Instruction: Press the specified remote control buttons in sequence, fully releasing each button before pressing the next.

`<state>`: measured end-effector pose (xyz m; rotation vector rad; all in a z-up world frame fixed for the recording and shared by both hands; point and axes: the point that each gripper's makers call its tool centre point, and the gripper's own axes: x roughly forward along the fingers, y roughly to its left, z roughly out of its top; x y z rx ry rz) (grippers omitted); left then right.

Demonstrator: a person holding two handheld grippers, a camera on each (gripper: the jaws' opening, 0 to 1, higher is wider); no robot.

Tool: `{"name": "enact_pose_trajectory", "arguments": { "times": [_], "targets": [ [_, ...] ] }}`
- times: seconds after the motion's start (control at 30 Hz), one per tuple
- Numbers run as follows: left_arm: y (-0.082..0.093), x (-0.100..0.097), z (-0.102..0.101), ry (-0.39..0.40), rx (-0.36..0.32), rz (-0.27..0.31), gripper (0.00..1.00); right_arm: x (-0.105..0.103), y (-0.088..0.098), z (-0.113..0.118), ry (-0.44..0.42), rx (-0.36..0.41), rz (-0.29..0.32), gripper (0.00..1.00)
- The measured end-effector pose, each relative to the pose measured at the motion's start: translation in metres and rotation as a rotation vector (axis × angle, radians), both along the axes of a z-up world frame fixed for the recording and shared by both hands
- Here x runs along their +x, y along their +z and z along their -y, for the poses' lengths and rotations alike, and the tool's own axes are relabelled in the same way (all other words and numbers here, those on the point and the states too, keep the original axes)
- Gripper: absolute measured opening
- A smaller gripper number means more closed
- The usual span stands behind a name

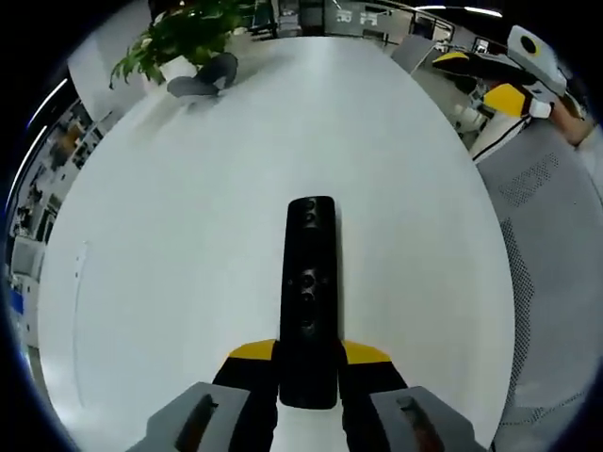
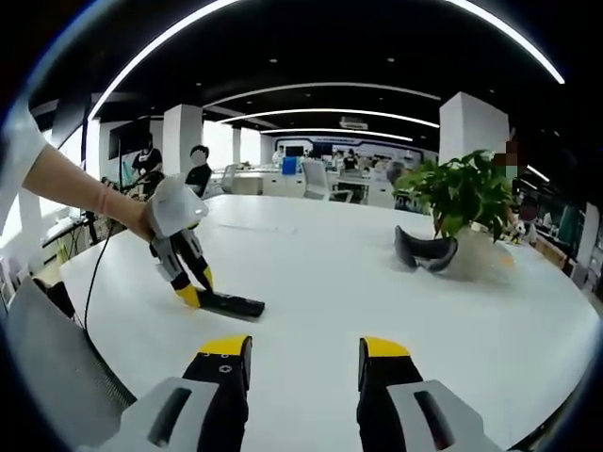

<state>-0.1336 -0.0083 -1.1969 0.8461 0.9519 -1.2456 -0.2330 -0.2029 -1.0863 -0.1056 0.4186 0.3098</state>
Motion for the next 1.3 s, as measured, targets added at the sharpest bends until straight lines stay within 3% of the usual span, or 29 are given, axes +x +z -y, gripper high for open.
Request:
{"name": "enact_pose_trajectory", "arguments": {
  "times": [0.7,1.3],
  "targets": [
    [0.001,-0.023,0.000,-0.002,-0.007,0.002,0.23,-0.001,-0.003,-0.003,0.018,-0.015,-0.016,0.43],
    [0.001,-0.038,0.001,-0.033,0.025,0.005,0.23,-0.001,-0.005,-0.004,0.025,-0.026,-0.024,0.42]
  ]
}}
